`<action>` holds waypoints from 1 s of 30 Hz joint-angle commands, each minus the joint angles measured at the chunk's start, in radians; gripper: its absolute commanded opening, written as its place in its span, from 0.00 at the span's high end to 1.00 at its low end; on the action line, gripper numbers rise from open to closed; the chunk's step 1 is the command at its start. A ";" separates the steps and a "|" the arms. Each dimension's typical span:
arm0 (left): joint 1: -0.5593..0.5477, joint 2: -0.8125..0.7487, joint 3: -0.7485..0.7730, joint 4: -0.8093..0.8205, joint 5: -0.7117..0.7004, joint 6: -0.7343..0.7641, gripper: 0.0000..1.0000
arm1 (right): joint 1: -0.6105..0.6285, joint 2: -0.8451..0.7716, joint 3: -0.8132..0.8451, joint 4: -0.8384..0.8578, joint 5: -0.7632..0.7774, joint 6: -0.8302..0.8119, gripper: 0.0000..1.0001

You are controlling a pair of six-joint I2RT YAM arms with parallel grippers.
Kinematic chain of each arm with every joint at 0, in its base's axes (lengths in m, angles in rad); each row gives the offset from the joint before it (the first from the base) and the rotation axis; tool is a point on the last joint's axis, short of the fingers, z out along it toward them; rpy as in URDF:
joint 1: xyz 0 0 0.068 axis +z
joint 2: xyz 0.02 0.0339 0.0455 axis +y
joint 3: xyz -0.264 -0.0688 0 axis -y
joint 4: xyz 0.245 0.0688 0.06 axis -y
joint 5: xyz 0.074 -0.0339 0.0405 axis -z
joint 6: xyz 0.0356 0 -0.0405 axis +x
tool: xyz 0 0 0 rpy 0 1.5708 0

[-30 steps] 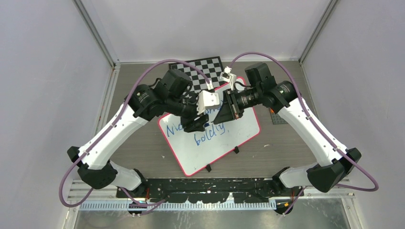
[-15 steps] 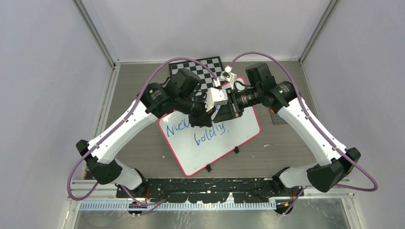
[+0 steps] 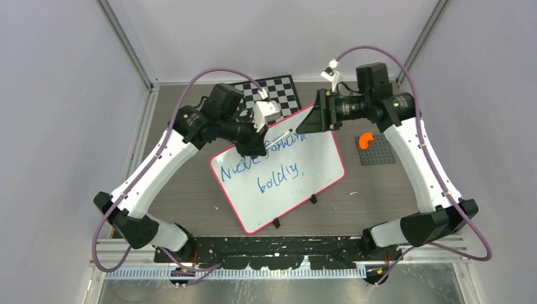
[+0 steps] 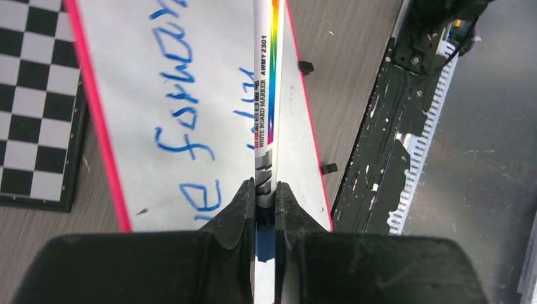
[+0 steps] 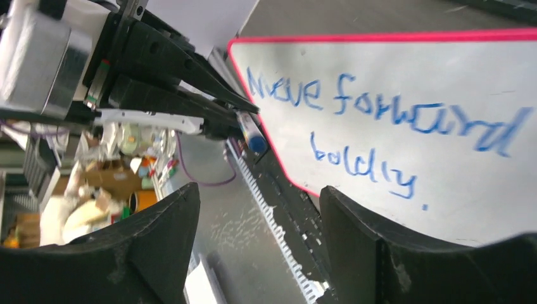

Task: Write a sentence on the whiteboard
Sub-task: Place the whiteboard marker at the center of the board.

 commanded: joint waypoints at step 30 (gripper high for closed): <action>1.125 0.059 -0.556 0.124 -0.045 0.283 1.00 | -0.590 0.040 -0.177 -0.222 0.112 -0.435 0.21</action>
